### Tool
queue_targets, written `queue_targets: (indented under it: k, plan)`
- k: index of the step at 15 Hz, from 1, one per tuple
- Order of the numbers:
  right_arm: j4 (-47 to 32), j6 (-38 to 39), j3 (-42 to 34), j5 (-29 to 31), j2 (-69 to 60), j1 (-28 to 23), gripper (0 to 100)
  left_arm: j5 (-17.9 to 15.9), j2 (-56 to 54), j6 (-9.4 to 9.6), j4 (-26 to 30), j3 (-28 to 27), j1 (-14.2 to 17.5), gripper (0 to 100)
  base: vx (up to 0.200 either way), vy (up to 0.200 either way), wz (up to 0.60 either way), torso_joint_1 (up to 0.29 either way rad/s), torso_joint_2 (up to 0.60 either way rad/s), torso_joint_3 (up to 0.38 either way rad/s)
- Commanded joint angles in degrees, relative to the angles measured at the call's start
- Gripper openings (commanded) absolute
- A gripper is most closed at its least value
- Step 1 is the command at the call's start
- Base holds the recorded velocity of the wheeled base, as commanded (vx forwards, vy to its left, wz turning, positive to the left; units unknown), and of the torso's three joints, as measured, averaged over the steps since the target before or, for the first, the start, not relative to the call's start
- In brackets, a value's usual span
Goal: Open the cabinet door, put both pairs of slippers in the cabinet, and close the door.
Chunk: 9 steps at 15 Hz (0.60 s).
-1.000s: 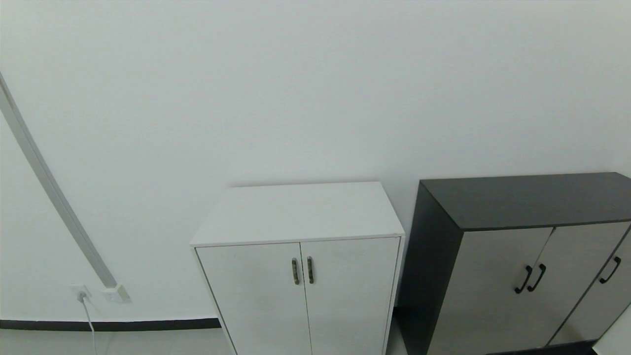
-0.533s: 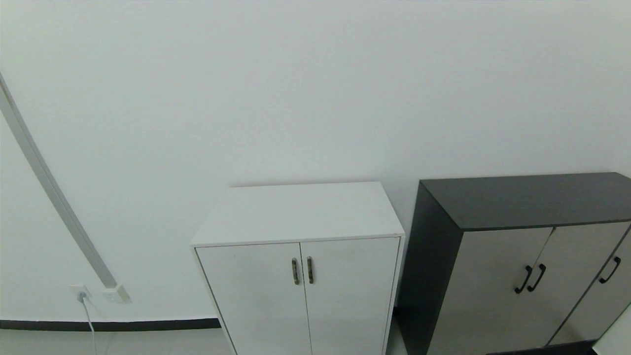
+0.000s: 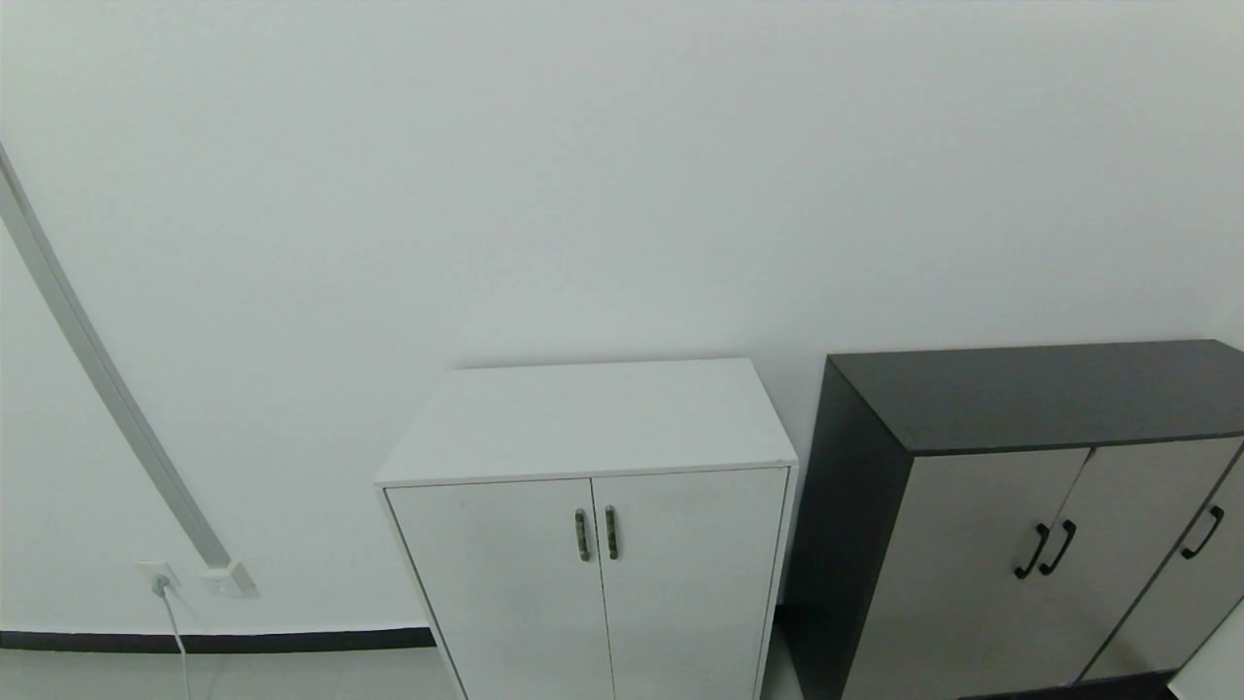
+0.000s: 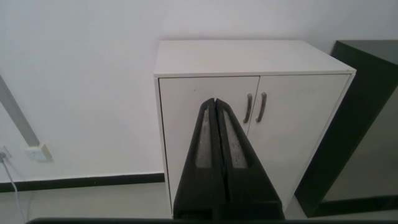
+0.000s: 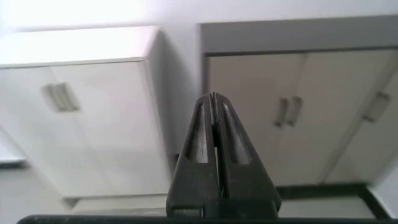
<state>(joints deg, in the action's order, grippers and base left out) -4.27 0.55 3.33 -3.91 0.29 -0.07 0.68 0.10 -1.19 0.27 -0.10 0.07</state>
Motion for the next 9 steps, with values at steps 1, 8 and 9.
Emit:
queue_targets:
  k: [1,8,9]
  plan:
    - [0.0,1.2,0.1,0.3,-0.3,0.1,0,0.0,0.0,0.05,0.0,0.0,0.0,0,0.0,0.0,0.0,0.0,0.0,0.0]
    - [4.5,2.8,-3.3,5.0,-0.3,0.1,0,0.1,0.0,-0.04,0.0,0.0,0.0,0,0.0,0.0,0.0,0.0,0.0,0.0]
    - [4.1,0.7,-3.2,2.2,-0.3,0.1,0,0.1,0.0,-0.04,0.0,0.0,0.0,0,0.0,0.0,0.0,0.0,0.0,0.0]
